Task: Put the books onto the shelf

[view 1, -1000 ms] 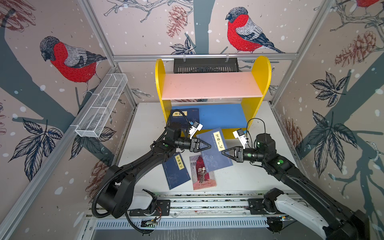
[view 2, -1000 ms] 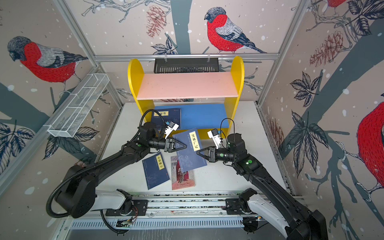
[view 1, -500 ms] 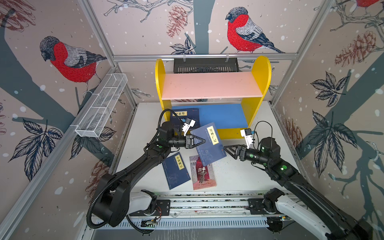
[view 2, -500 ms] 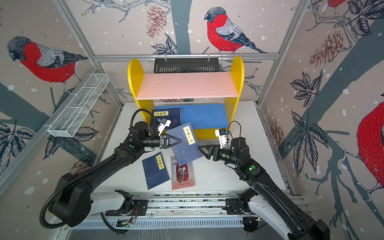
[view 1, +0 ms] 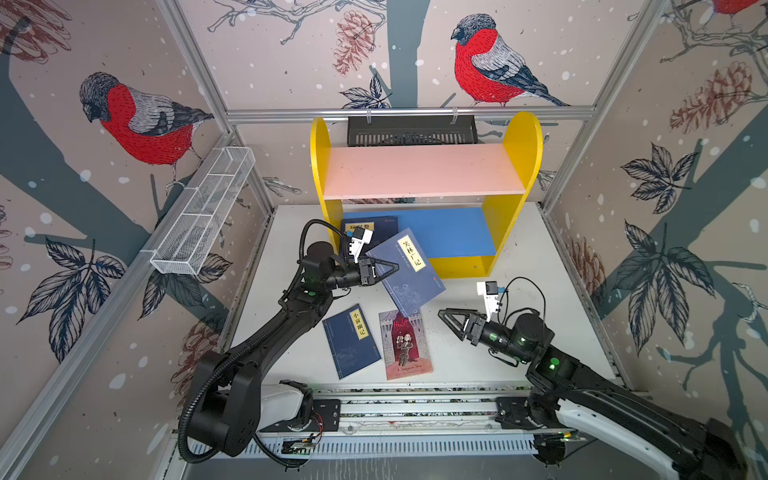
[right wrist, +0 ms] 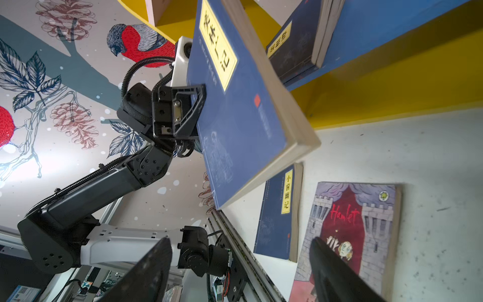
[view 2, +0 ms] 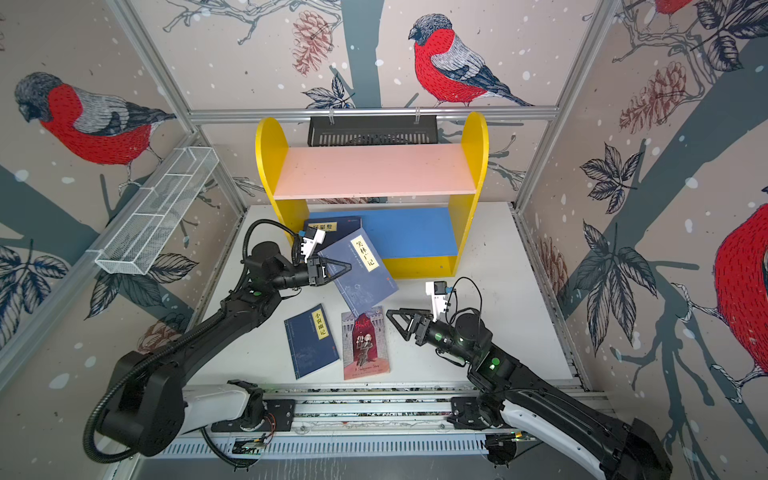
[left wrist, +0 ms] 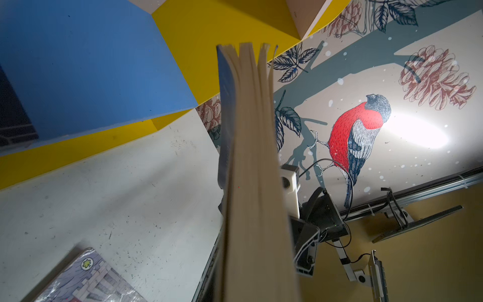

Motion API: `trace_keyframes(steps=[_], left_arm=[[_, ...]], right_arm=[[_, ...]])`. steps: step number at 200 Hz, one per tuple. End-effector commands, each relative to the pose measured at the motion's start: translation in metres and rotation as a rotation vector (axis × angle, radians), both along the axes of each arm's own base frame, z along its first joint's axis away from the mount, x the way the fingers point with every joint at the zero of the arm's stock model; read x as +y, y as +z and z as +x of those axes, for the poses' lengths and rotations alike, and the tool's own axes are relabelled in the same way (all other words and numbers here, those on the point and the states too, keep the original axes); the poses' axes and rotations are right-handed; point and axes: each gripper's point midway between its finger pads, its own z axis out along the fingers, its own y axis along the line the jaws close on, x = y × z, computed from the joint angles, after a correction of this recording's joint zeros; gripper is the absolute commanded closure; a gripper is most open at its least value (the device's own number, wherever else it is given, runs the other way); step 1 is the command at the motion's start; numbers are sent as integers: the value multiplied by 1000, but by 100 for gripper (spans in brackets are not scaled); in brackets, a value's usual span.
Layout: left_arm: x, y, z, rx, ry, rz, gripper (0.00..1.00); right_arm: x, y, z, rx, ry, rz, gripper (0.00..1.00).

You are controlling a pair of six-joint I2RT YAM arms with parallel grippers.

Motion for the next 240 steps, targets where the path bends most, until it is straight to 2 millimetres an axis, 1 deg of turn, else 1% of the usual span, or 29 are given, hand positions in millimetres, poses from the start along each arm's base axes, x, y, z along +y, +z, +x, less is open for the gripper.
trace_keyframes(steps=[1,16,40,66,100,104,129,135,160,169,175,180,182,184,196,202,216,220,227,232,239,240], left_arm=[[6,23,3,-34,17,-86,100],[7,27,1,-32,5,-110,100],[7,28,-2,-28,-4,-121,100],[8,33,-4,-28,-10,-144,100],[9,32,-6,-54,-4,-144,100],[9,31,-5,-51,-3,-143,100],[9,29,-6,-52,4,-135,100],[9,30,-6,-52,3,-136,100],[9,33,-9,-60,-6,-145,100],[10,33,-10,-62,-7,-146,100],[10,32,-10,-62,-7,-145,100],[10,31,-10,-64,-6,-144,100],[10,31,-10,-64,-6,-143,100],[10,31,-10,-64,-6,-143,100],[10,29,-10,-62,-4,-136,100],[10,28,-10,-62,-5,-134,100],[10,26,-11,-64,-7,-126,100],[10,26,-11,-67,-7,-123,97],[9,25,-11,-71,-11,-115,90],[9,25,-11,-78,-13,-108,83],[9,24,-11,-90,-19,-94,74],[9,24,-11,-93,-20,-92,72]], right_arm=[[3,22,10,-46,-83,106,16],[10,20,11,-52,-90,108,17],[17,28,13,-87,-101,137,17],[24,34,19,-115,-110,162,24],[35,40,29,-137,-123,188,28],[37,39,30,-137,-119,189,28],[49,51,35,-162,-92,215,30],[53,50,38,-160,-86,208,30],[67,52,44,-159,-57,203,36],[70,53,46,-158,-51,212,41],[70,56,47,-160,-47,222,45],[70,60,47,-167,-43,236,52],[72,54,49,-159,-41,225,56],[73,53,49,-155,-39,224,59],[73,53,52,-149,-33,231,73],[72,54,53,-151,-32,234,83],[72,53,55,-150,-30,223,94],[71,53,56,-151,-28,218,97],[70,54,56,-155,-20,208,98],[69,55,56,-159,-16,199,98],[70,48,58,-151,-4,167,98],[68,52,58,-158,-3,173,98]])
